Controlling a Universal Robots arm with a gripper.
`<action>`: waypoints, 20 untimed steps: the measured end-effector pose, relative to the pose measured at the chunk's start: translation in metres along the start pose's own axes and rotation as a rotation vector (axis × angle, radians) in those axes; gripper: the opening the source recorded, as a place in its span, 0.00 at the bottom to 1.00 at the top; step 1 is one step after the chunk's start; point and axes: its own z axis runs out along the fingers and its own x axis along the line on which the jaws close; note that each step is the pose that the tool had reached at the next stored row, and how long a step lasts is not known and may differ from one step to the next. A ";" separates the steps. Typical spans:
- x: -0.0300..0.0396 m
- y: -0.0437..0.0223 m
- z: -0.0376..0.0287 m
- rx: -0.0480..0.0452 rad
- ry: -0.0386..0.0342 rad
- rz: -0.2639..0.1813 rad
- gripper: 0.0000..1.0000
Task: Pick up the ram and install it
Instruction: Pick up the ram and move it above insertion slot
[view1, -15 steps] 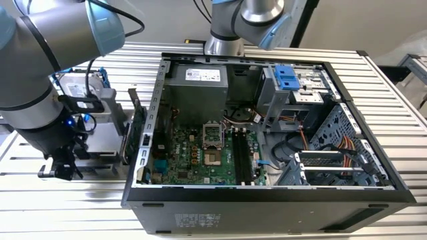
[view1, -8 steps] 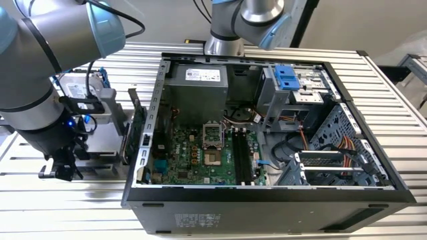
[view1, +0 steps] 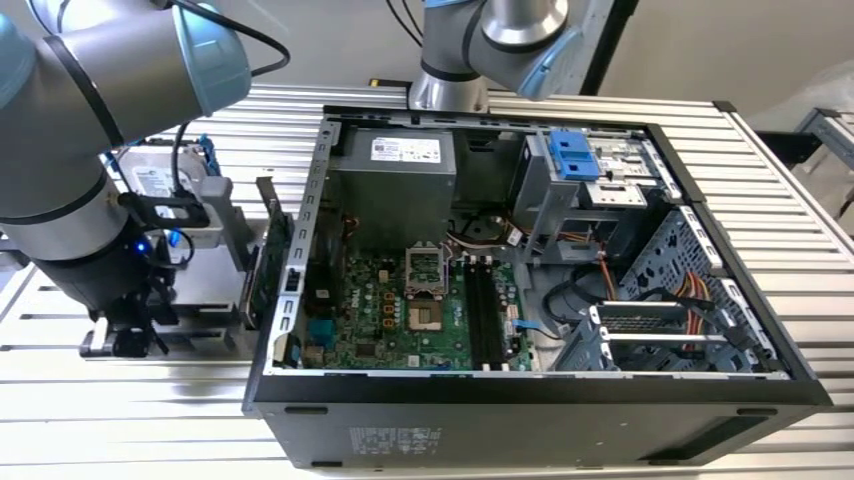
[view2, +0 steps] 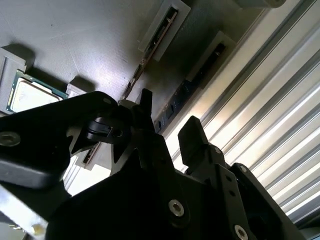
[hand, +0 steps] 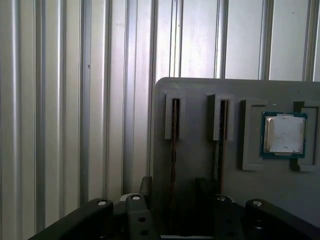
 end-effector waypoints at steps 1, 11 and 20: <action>0.0000 0.0000 0.0000 0.0000 0.0000 0.000 0.00; 0.0000 0.0000 0.0000 -0.0003 0.0000 0.000 0.00; 0.0000 0.0000 0.0000 -0.0012 0.0000 0.000 0.00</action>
